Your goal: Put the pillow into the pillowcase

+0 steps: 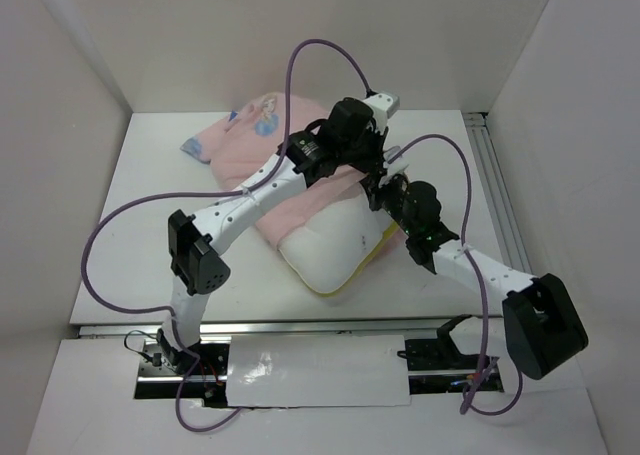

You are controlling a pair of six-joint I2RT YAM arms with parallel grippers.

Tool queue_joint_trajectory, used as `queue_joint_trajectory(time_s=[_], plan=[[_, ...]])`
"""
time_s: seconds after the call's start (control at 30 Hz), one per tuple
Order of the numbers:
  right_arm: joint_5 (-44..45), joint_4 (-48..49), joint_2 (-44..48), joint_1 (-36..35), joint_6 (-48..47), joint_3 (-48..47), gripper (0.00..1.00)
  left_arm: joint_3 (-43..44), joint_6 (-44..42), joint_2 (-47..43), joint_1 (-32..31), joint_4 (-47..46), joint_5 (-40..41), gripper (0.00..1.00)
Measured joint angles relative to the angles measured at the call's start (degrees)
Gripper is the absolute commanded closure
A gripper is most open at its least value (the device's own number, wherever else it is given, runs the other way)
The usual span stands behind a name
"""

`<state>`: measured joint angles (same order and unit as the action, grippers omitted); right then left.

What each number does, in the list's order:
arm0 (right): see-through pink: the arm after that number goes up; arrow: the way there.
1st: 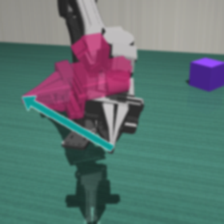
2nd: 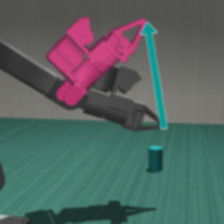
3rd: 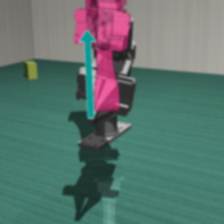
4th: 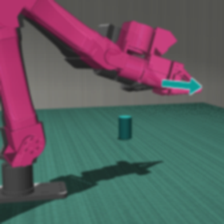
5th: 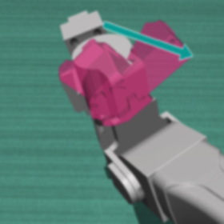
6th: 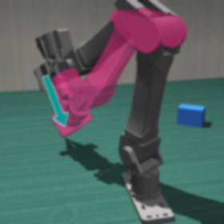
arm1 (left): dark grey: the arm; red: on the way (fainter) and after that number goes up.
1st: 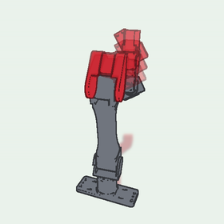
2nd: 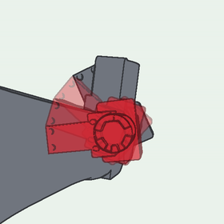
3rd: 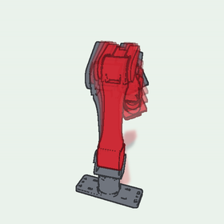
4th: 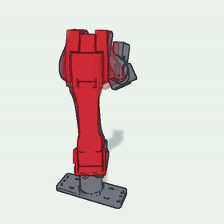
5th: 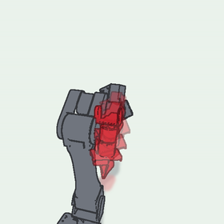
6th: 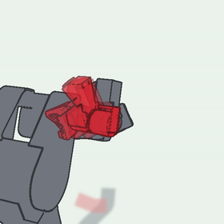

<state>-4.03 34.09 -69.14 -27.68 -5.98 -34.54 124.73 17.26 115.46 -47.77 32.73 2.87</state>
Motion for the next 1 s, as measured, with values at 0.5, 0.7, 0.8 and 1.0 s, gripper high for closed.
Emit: queue_joint_trajectory(time_s=[0.5,0.7,0.8,1.0], plan=[[10.5,-18.8,2.6,5.5,11.8,-3.3,0.0,-1.9,5.7,4.7,7.0,-3.7,-7.8,0.0],[9.8,-35.0,5.0,2.9,13.8,-10.1,0.0,-18.4,7.1,-7.5,8.4,-2.7,-3.1,0.0],[13.0,-40.8,3.4,-5.9,13.6,-14.8,0.0,-34.6,10.2,-22.1,11.0,-3.4,0.8,0.0],[16.1,-45.0,-4.4,-25.9,12.9,-18.9,0.0,-61.8,18.3,-51.1,18.1,-5.3,9.4,0.0]])
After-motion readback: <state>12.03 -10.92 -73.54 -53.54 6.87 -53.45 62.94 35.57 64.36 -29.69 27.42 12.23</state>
